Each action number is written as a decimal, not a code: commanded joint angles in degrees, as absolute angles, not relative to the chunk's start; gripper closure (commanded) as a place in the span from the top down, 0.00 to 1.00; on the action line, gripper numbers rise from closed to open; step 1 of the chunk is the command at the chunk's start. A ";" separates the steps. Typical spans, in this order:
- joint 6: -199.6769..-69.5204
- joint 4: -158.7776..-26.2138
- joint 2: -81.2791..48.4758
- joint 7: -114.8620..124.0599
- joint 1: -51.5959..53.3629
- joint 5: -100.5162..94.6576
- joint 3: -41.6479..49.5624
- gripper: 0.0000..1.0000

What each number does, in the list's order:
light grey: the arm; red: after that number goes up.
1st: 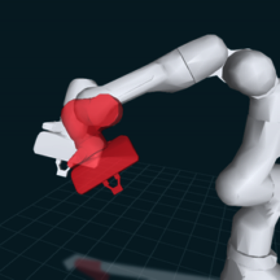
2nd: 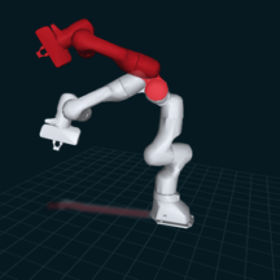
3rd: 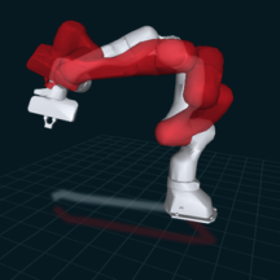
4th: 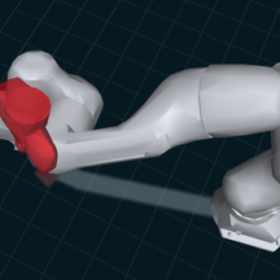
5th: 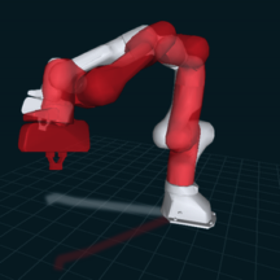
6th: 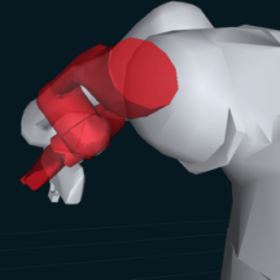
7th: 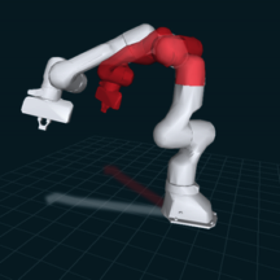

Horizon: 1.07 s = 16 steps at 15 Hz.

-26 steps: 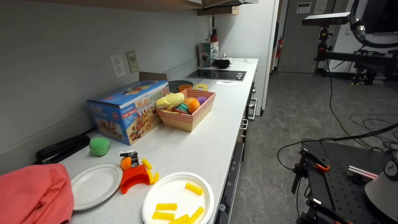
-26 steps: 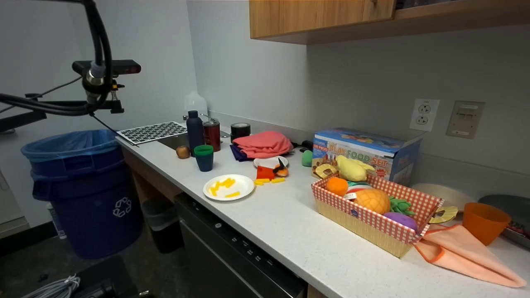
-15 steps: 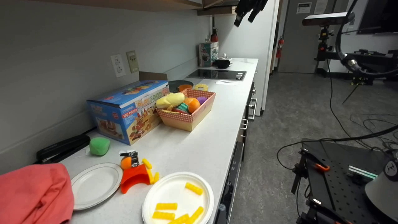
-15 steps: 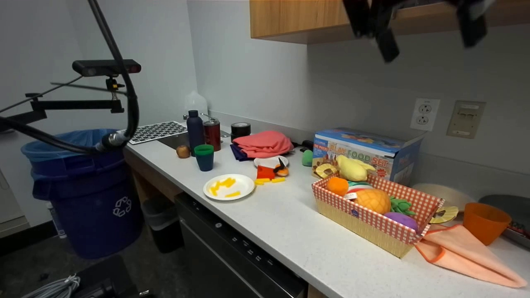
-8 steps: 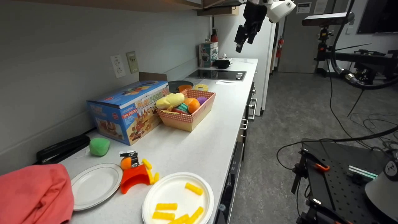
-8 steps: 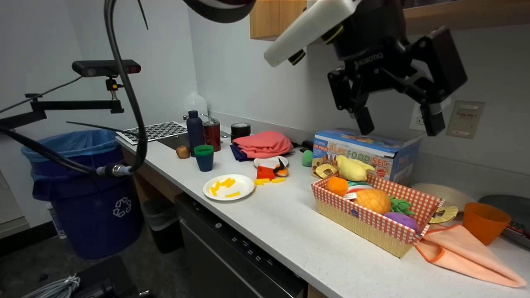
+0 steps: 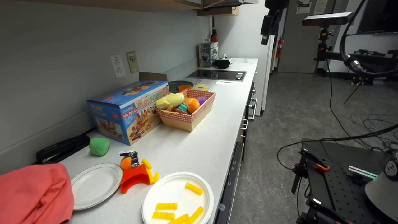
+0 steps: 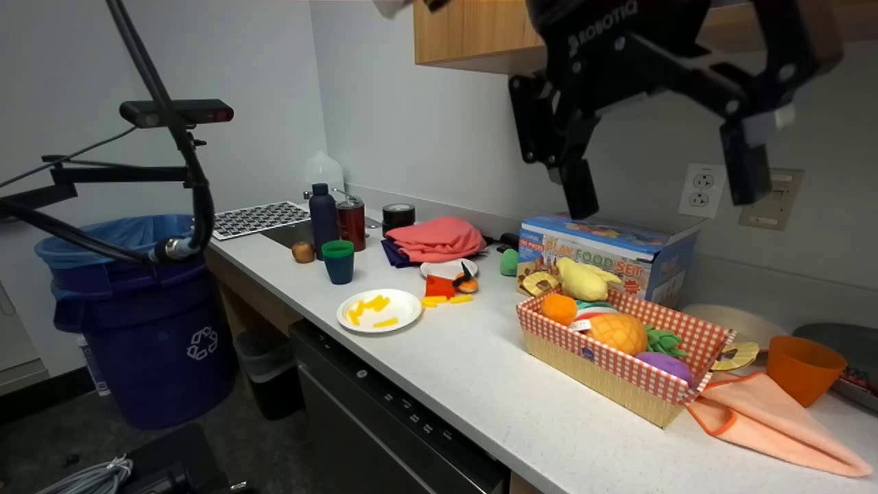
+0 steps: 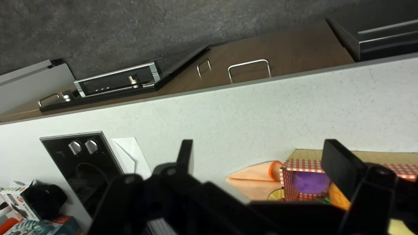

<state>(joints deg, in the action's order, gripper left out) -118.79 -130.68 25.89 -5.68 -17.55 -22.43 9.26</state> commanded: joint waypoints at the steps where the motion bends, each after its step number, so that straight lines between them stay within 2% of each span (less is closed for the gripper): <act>1: -112.04 -128.75 30.32 -11.69 -15.38 -20.30 11.54 1.00; 6: -106.36 -126.44 34.51 -17.64 -10.55 -10.98 13.34 1.00; 16: -107.02 -126.65 38.82 -22.66 -1.14 12.75 17.13 1.00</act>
